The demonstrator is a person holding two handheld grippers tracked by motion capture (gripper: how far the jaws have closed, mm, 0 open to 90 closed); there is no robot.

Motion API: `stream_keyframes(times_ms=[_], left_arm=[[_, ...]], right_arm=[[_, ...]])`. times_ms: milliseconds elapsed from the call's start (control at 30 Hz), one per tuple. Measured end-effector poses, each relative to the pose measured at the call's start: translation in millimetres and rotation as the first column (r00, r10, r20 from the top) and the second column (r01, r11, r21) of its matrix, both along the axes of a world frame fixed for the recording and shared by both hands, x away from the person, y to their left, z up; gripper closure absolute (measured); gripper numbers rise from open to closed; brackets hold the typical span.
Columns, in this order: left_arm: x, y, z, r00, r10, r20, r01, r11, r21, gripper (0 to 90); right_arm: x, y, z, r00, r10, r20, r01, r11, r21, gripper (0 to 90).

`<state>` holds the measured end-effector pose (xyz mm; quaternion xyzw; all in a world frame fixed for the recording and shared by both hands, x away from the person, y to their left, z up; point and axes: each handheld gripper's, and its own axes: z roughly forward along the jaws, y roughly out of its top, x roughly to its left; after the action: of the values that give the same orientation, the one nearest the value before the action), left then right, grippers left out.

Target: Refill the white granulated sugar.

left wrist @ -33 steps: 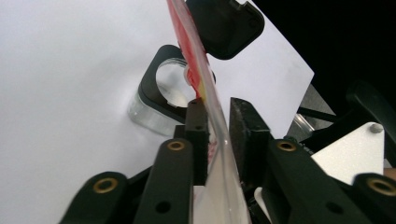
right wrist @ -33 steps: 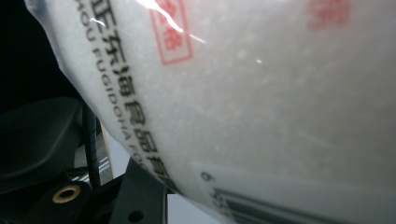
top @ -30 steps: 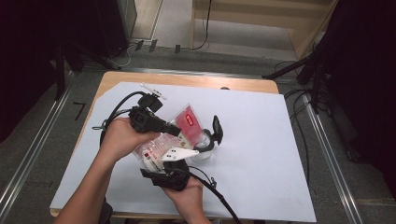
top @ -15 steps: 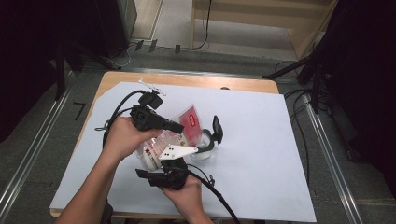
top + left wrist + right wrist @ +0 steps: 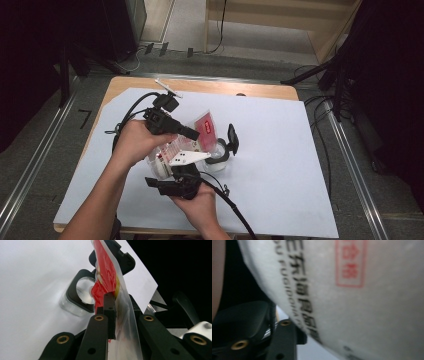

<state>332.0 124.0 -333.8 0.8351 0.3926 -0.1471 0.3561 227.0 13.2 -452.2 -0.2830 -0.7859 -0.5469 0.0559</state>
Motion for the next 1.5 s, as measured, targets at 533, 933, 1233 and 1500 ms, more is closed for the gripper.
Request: stream_keyframes(times_ms=[533, 933, 1233, 1500], left_arm=[[-6.3, 2.1, 4.6, 0.9975, -0.049, 0.051, 0.049, 0.9988, 0.002, 77.1], [-8.3, 12.0, 9.4, 0.9986, -0.028, 0.044, 0.028, 0.9996, 0.005, 81.4], [-8.5, 7.9, 8.9, 0.9981, 0.0, 0.061, 0.001, 0.9999, -0.013, 85.9], [-9.6, 6.0, 9.9, 0.9977, 0.004, 0.068, -0.002, 0.9997, -0.024, 86.1]], right_arm=[[2.5, -6.3, -1.7, 0.9994, -0.03, -0.018, 0.031, 0.998, 0.052, 62.7], [0.4, -8.7, -3.9, 0.9993, -0.029, -0.024, 0.03, 0.997, 0.071, 62.7], [1.0, -4.9, 0.2, 0.9997, -0.022, 0.011, 0.022, 0.999, 0.03, 58.5], [0.3, -1.4, 4.1, 0.9995, -0.019, 0.025, 0.018, 0.999, 0.029, 61.3]])
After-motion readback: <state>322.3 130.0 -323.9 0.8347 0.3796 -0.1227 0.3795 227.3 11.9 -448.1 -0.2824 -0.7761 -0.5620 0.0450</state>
